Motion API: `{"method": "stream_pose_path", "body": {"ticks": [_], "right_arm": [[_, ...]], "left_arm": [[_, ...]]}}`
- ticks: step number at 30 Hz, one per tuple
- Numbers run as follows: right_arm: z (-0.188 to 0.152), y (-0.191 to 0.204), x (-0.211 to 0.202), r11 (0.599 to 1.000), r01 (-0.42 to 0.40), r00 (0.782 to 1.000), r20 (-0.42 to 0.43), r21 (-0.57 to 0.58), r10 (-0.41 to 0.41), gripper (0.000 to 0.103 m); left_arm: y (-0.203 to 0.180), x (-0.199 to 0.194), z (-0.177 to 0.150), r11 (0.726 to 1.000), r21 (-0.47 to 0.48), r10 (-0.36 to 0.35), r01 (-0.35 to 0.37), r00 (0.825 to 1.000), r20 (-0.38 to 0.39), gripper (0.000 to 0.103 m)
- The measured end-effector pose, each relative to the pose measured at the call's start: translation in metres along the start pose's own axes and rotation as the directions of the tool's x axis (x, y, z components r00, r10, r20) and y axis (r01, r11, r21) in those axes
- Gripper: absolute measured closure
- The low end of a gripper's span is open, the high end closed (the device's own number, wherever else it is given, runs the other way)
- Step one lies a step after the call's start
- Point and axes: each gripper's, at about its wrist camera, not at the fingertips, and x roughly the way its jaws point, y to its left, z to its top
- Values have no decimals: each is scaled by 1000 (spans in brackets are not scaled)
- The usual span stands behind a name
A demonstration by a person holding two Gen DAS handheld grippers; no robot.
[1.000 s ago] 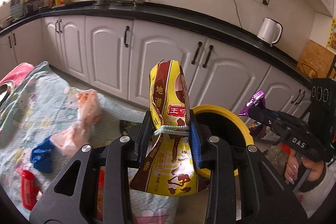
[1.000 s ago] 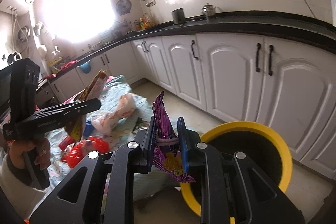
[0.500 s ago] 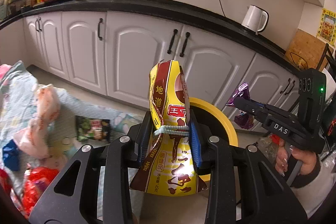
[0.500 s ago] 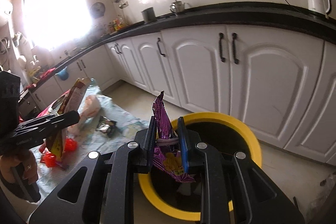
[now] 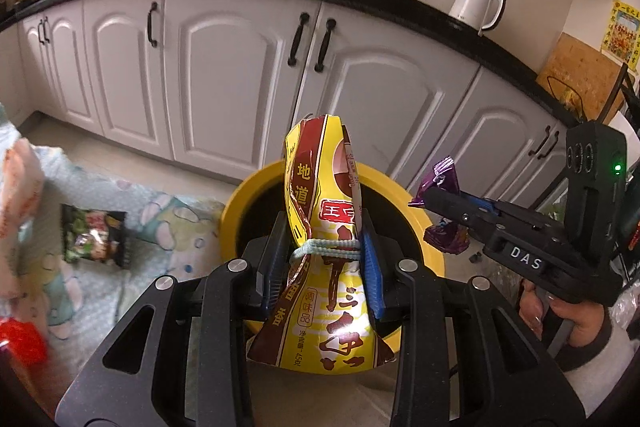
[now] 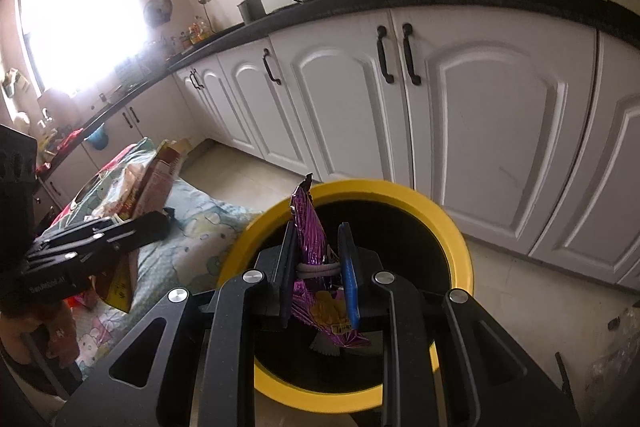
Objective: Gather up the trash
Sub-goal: 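Open both grippers to drop the wrappers into the bin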
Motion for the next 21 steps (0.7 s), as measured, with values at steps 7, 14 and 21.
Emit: {"method": "stream_pose_path", "body": {"ticks": [7,14,21], "right_arm": [[-10,-15,11,999,8,999,-36,33,-7,83],[-14,-26,23,998,3,998,-70,61,1,82],[-17,-35,28,996,7,996,-85,85,0,76]], "left_arm": [[-1,28,-6,1000,-4,-8,7,999,-51,76],[0,46,-8,1000,-4,-4,3,996,-85,76],[3,52,-9,1000,-19,-3,1,995,-98,65]]}}
